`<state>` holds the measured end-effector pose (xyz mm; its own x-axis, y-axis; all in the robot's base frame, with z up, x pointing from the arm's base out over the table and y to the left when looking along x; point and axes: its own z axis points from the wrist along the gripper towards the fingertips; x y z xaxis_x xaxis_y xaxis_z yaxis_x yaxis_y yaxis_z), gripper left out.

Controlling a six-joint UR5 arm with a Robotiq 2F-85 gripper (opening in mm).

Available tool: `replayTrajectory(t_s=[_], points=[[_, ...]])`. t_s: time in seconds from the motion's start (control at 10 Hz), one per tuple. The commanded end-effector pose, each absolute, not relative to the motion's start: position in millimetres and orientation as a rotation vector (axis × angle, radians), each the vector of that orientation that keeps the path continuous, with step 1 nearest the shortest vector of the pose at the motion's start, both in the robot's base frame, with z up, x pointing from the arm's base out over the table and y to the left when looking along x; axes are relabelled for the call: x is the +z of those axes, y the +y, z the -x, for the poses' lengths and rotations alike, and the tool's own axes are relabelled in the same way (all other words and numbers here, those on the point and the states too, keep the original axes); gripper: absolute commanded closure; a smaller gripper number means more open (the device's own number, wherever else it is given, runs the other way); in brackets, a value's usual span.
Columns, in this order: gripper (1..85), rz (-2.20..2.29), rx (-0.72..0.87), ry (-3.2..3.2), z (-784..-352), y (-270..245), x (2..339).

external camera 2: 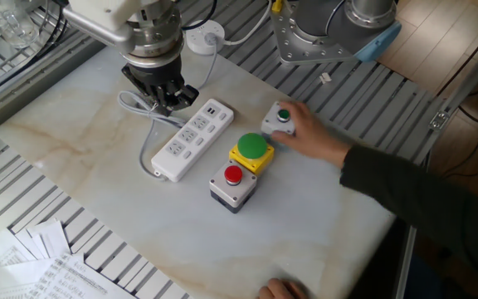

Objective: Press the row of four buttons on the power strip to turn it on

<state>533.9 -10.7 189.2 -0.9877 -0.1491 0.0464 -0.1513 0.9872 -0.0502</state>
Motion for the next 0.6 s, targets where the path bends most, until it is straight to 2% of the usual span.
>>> replayTrajectory(t_s=[0.0,0.5], points=[[84.7,-0.273,0.073,-3.095,-537,-8,189],[84.7,-0.570,0.000,-3.208,-588,27,132]])
